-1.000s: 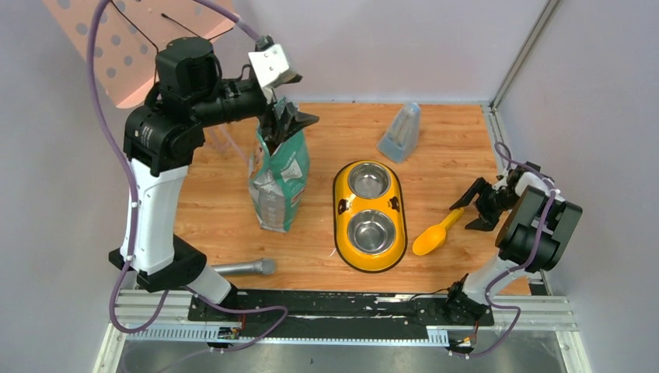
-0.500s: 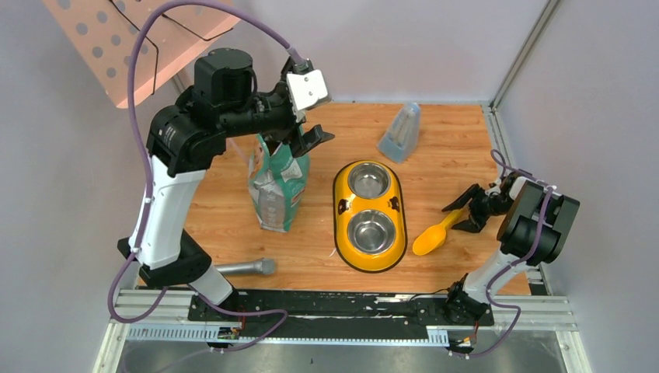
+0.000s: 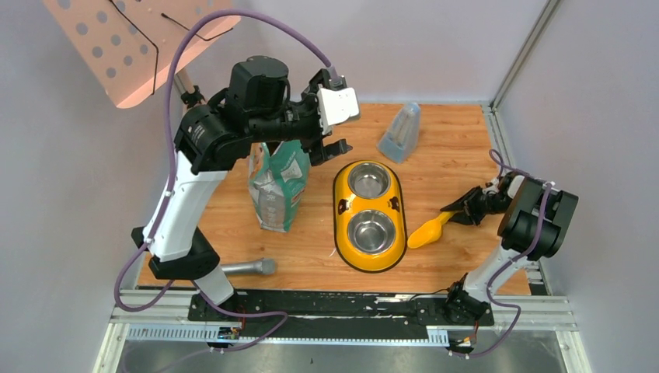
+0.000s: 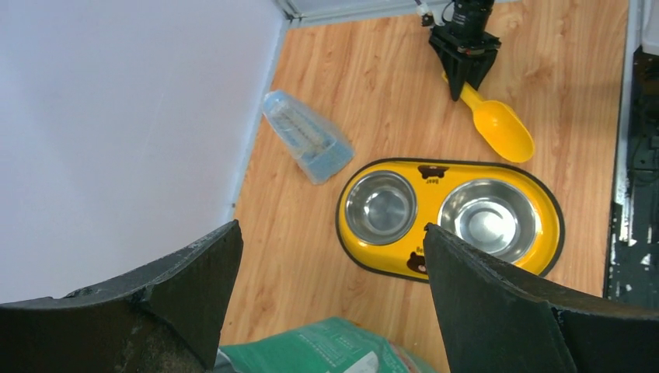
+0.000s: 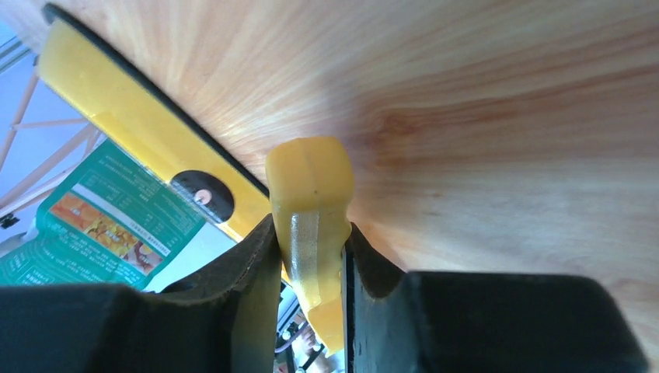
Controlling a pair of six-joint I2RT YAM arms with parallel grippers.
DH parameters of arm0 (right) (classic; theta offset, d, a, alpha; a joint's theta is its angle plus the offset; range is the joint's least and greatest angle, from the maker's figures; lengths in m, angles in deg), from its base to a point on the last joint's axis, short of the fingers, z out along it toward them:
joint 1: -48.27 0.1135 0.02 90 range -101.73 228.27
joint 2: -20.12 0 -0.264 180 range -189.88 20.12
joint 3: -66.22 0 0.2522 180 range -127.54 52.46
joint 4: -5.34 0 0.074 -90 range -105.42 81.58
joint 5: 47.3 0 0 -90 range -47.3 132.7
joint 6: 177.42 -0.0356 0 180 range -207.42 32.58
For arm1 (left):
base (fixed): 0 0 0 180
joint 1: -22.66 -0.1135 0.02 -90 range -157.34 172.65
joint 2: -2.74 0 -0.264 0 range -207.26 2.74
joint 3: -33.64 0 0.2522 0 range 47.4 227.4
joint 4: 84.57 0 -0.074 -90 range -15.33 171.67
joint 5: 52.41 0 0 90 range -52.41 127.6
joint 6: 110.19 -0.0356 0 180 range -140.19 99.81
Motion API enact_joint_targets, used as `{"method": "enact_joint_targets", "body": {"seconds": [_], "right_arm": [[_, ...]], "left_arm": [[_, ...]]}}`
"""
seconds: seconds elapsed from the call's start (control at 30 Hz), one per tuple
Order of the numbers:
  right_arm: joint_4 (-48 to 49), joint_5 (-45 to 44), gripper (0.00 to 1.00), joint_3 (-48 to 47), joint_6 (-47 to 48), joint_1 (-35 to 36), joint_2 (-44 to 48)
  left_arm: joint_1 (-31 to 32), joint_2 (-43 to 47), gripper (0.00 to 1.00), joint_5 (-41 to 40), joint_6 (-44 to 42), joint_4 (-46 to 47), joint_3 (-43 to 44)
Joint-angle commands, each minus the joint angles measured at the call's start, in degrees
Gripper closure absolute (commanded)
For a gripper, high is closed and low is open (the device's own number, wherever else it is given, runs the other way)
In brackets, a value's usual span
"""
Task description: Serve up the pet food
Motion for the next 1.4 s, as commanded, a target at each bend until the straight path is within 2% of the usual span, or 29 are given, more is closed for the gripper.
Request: {"method": "enact_joint_targets", "body": {"seconds": [0.0,0.23,0.4,0.5,0.6,0.7,0.9,1.0,1.17,1.37], "right_arm": [[-0.29,7.56,1.00,-4.25,-0.10,0.11,7.68],[2.49,18.94,1.00,-13.70,-2.29,0.28,25.00],[17.54,23.86,1.00,-18.45,-9.75,2.54,34.44],[28.73,22.01,1.00,-20.63,-13.10,6.99,38.16],[32.61,18.21,1.00,-26.22,-13.52,13.46,37.93],[32.03,13.88,1.00,-33.21,-12.99,18.52,35.89],[29.50,5.90,1.00,-46.29,-16.86,22.48,29.77],[29.04,4.10,1.00,-50.49,-18.43,23.93,27.92],[28.72,3.11,1.00,-53.12,-19.54,26.22,26.61],[28.68,2.68,1.00,-52.19,-18.83,28.77,27.27]], "left_arm": [[0.93,-0.67,0.06,2.02,4.09,3.25,-0.74],[1.32,-2.66,0.07,0.63,1.95,11.93,-3.29],[1.30,-3.61,0.09,4.14,6.53,17.51,-6.87],[1.32,-4.52,0.15,7.26,10.00,19.00,-8.26],[1.33,-4.91,0.24,5.47,14.57,22.09,-11.55],[1.36,-4.78,0.27,-0.52,17.46,25.34,-13.52],[1.46,-3.11,0.37,-3.74,17.87,33.57,-16.53],[1.75,-0.97,0.38,-5.41,17.51,41.16,-21.67],[3.08,1.50,0.41,-10.51,13.84,54.03,-28.73],[3.52,-0.99,0.44,-14.85,13.20,58.31,-26.39]]}}
